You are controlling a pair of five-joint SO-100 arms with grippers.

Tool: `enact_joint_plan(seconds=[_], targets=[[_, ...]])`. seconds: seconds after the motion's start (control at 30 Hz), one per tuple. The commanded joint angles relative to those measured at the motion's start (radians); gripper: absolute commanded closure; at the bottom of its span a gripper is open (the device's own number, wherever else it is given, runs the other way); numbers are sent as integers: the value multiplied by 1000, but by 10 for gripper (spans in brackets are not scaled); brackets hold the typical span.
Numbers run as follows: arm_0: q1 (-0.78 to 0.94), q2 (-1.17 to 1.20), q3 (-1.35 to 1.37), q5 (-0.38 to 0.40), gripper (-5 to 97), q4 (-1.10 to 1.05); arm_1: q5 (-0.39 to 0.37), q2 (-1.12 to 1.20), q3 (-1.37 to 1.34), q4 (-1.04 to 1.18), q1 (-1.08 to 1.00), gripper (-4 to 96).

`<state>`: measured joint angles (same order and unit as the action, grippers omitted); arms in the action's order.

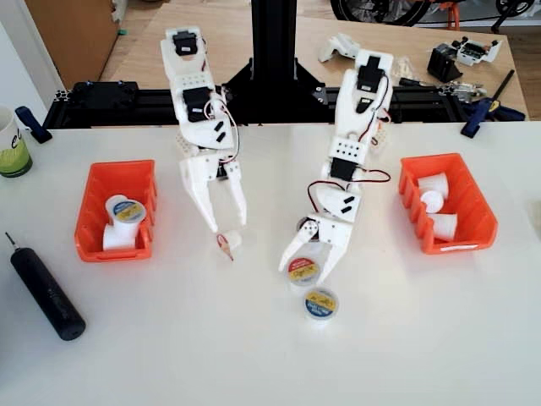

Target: Sort the coffee pods, blue into left, red into right

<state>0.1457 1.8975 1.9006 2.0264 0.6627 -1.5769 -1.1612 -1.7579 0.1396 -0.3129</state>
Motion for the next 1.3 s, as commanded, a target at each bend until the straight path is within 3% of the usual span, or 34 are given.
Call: enact_joint_plan(seconds=[0.0, 0.23, 0.6, 1.27], targets=[[-9, 11, -46, 5, 733, -5, 3, -8, 51, -14, -8, 659], [-9, 9, -46, 6, 735, -5, 2, -3, 51, -15, -11, 702], [-9, 9, -46, 6, 736, -5, 11, 35, 74, -67, -11, 612], [-11, 15, -40, 6, 741, 0, 9, 144, 202, -121, -11, 596]])
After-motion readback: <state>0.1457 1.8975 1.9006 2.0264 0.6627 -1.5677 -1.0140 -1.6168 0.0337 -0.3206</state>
